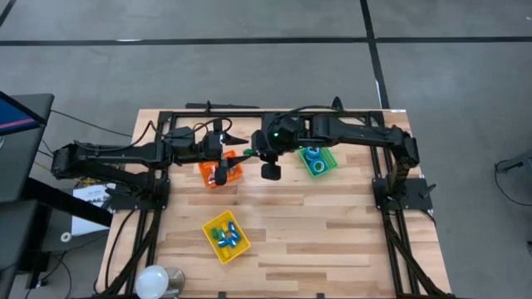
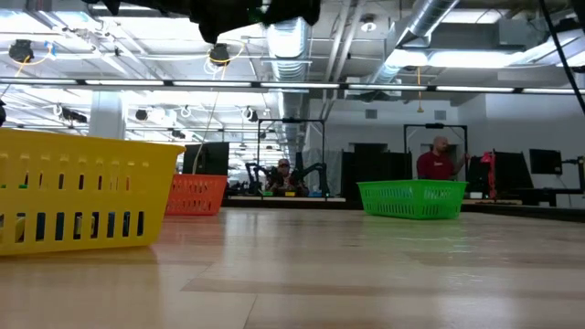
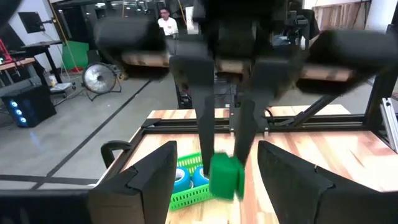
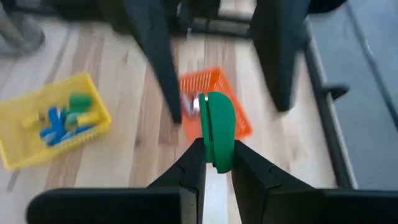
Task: Pick and place Stapler, Stapler remover, tape
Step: Put the green stapler into the yellow basket
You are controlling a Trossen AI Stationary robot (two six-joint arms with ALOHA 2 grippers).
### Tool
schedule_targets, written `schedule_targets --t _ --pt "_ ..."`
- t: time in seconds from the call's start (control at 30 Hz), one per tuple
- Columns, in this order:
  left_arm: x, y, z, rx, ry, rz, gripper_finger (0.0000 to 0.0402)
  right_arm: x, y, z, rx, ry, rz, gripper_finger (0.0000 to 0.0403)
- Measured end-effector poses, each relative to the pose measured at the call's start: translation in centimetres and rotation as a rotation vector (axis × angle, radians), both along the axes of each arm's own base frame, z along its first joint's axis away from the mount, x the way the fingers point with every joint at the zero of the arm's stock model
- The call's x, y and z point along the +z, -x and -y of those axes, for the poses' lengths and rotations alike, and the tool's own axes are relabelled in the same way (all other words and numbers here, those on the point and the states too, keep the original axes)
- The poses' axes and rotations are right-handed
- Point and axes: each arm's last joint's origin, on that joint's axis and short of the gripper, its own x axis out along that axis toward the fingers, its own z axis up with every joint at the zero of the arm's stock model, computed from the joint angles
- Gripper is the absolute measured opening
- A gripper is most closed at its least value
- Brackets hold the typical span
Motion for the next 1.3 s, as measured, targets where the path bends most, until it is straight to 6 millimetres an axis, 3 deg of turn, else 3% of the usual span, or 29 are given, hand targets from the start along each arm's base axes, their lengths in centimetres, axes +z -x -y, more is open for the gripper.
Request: schedule_targets --t 0.2,0.53,0.9,1.3 --pt "0.0 0.0 0.0 0.000 0.004 0.003 0.0214 -1.3 -0.8 -0.4 0.011 0.000 -0.042 0.0049" --pt "0.0 0.0 0.0 0.000 0.004 0.004 0.0214 0.2 0.3 -0.4 -0.025 0.044 -0.012 0.0049" --pt "0.0 0.0 0.0 0.000 -0.007 0.002 0.0211 0.3 0.1 -0.3 -0.014 0.062 0.007 0.0049" --pt "0.0 0.0 0.1 -0.009 -0.049 -0.005 0.0121 0.3 0.1 -0.3 -0.012 0.060 0.008 0.0049"
